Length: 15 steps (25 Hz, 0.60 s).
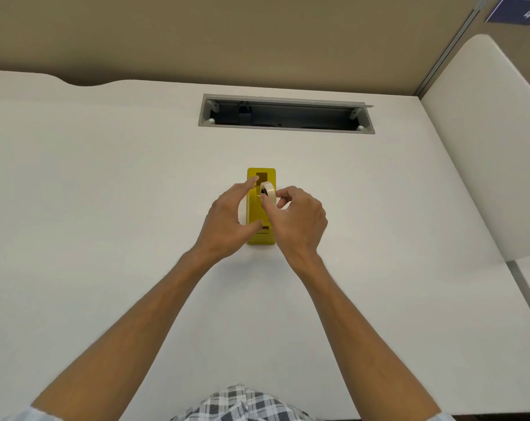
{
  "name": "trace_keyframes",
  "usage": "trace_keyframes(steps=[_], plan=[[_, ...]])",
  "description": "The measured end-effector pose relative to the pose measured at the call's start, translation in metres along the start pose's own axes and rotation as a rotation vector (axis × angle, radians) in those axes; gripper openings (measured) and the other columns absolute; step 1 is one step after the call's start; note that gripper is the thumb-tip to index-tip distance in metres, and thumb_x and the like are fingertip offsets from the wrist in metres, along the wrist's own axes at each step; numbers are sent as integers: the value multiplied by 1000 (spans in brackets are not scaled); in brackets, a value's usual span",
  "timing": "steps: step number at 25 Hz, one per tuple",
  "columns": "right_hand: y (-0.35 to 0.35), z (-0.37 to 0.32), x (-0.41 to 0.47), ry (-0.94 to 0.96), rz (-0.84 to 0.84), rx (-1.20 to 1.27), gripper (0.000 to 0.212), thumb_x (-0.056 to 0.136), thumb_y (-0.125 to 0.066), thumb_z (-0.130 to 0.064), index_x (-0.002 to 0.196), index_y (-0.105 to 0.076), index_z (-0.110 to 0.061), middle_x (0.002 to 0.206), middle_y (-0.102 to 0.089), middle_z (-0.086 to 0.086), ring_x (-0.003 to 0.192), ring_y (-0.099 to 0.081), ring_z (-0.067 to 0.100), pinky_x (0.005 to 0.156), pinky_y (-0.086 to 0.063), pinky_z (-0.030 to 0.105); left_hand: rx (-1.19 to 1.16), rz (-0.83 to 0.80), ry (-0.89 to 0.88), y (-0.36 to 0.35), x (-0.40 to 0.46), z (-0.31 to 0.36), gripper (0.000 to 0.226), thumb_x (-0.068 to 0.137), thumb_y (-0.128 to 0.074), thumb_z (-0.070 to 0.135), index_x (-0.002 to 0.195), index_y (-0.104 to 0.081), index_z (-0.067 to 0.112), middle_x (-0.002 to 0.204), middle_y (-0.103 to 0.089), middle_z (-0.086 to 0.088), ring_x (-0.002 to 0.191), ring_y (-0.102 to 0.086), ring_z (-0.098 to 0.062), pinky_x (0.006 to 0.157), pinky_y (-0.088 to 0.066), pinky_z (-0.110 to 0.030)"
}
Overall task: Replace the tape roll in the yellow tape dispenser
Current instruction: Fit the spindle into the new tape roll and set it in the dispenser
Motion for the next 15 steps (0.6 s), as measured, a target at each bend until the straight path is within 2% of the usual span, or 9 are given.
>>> trace_keyframes(steps=[4, 7, 11, 15], plan=[[-11, 4, 12, -12, 5, -27, 23, 79, -67, -48, 78, -68, -25, 68, -64, -8, 67, -60, 13, 58, -44, 27, 142, 9, 66, 1, -9, -32, 60, 86, -60, 16, 143, -41, 23, 146, -47, 2, 137, -40, -16, 112, -31, -30], [-18, 5, 18, -16, -5, -48, 22, 79, -67, -47, 77, -67, -25, 67, -64, -9, 66, -60, 14, 57, -43, 28, 324, 24, 125, 2, -20, -56, 52, 95, -52, 28, 144, -39, 18, 152, -38, -4, 143, -30, -21, 115, -25, -36], [-26, 4, 24, -19, -29, -77, 22, 78, -66, -46, 75, -67, -25, 67, -63, -9, 67, -60, 17, 59, -43, 29, 589, -36, 103, 3, -30, -79, 58, 98, -40, 44, 147, -32, 14, 158, -24, -6, 148, -16, -22, 118, -12, -48], [-31, 3, 28, -10, -29, -108, 23, 78, -65, -47, 78, -67, -24, 68, -65, -7, 67, -60, 18, 58, -41, 28, 680, -83, 142, -1, -37, -89, 71, 93, -20, 58, 150, -24, 17, 161, -18, -3, 149, -10, -19, 119, -6, -50]])
Point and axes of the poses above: each hand's wrist, its own x-axis towards the middle knuckle, its own y-axis out of the back of the hand, z = x × y, the point moved 2 cm from there along x, towards the middle knuckle
